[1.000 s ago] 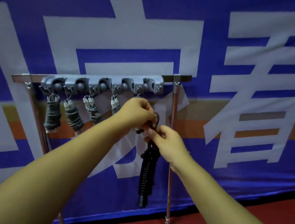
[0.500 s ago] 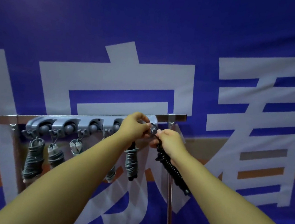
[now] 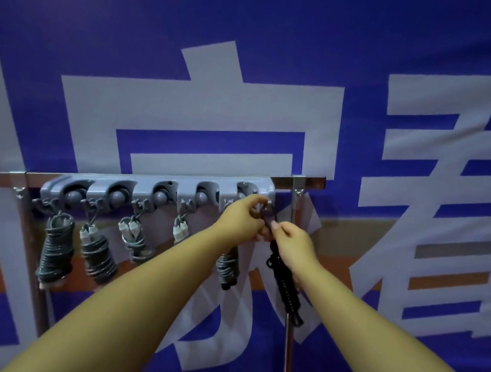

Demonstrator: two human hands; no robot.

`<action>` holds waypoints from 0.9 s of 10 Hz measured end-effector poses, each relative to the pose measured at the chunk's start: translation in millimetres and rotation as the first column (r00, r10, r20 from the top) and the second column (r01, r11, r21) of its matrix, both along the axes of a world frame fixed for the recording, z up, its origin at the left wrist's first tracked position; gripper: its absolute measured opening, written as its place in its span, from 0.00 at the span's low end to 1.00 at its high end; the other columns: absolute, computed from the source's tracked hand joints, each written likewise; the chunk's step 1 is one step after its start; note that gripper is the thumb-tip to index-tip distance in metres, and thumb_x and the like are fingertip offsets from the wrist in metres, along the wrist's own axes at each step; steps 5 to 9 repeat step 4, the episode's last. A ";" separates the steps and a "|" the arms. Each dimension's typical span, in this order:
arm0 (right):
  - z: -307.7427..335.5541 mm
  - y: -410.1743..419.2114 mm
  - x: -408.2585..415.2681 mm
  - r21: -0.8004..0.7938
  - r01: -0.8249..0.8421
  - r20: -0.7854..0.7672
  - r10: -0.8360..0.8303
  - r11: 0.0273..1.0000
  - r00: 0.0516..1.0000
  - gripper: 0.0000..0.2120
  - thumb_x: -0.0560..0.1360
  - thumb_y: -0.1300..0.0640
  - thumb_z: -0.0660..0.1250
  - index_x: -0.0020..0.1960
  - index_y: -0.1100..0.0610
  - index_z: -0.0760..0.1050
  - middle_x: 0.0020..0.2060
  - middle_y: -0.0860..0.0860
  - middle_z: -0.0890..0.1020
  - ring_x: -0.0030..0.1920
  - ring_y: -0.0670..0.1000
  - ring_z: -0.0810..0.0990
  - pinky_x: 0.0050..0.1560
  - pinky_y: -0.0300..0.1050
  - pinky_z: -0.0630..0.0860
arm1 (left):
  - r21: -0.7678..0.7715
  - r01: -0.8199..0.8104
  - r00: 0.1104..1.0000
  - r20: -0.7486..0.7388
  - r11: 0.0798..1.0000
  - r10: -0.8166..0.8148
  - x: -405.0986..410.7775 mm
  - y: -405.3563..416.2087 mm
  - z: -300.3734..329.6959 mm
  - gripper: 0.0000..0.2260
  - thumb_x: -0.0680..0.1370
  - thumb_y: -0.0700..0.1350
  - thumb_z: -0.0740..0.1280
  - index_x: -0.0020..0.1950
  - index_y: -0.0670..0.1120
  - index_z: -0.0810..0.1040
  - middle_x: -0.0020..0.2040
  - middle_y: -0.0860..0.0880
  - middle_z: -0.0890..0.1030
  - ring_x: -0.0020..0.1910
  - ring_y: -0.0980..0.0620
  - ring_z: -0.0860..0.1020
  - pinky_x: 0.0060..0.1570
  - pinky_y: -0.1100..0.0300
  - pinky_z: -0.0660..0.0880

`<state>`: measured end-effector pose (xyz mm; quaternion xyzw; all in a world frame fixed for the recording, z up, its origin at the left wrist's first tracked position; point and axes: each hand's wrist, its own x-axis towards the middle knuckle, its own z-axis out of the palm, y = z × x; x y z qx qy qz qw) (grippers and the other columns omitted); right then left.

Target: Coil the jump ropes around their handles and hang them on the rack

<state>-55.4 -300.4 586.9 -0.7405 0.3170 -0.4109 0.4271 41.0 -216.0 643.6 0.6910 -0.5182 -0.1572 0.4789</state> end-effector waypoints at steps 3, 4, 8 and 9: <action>-32.7 4.6 14.1 -0.086 0.055 0.172 -0.039 0.995 0.984 0.14 0.78 0.60 0.65 0.63 0.61 0.76 0.50 0.49 0.79 0.53 0.48 0.77 0.53 0.38 0.72 | -0.008 0.149 0.951 -0.274 0.989 -0.145 15.4 72.0 -48.4 0.06 0.78 0.45 0.67 0.49 0.42 0.75 0.39 0.47 0.81 0.38 0.51 0.79 0.45 0.52 0.76; -45.5 17.8 18.7 -0.207 0.194 0.152 -0.165 0.959 0.975 0.17 0.78 0.61 0.65 0.66 0.61 0.72 0.62 0.54 0.76 0.63 0.52 0.74 0.64 0.37 0.67 | -0.063 0.076 0.863 -0.496 0.995 -0.097 36.1 91.6 -57.0 0.13 0.78 0.52 0.65 0.42 0.43 0.73 0.31 0.50 0.75 0.31 0.54 0.75 0.38 0.59 0.73; -45.5 17.8 18.7 -0.207 0.194 0.152 -0.165 0.959 0.975 0.17 0.78 0.61 0.65 0.66 0.61 0.72 0.62 0.54 0.76 0.63 0.52 0.74 0.64 0.37 0.67 | -0.063 0.076 0.863 -0.496 0.995 -0.097 36.1 91.6 -57.0 0.13 0.78 0.52 0.65 0.42 0.43 0.73 0.31 0.50 0.75 0.31 0.54 0.75 0.38 0.59 0.73; -45.5 17.8 18.7 -0.207 0.194 0.152 -0.165 0.959 0.975 0.17 0.78 0.61 0.65 0.66 0.61 0.72 0.62 0.54 0.76 0.63 0.52 0.74 0.64 0.37 0.67 | -0.063 0.076 0.863 -0.496 0.995 -0.097 36.1 91.6 -57.0 0.13 0.78 0.52 0.65 0.42 0.43 0.73 0.31 0.50 0.75 0.31 0.54 0.75 0.38 0.59 0.73</action>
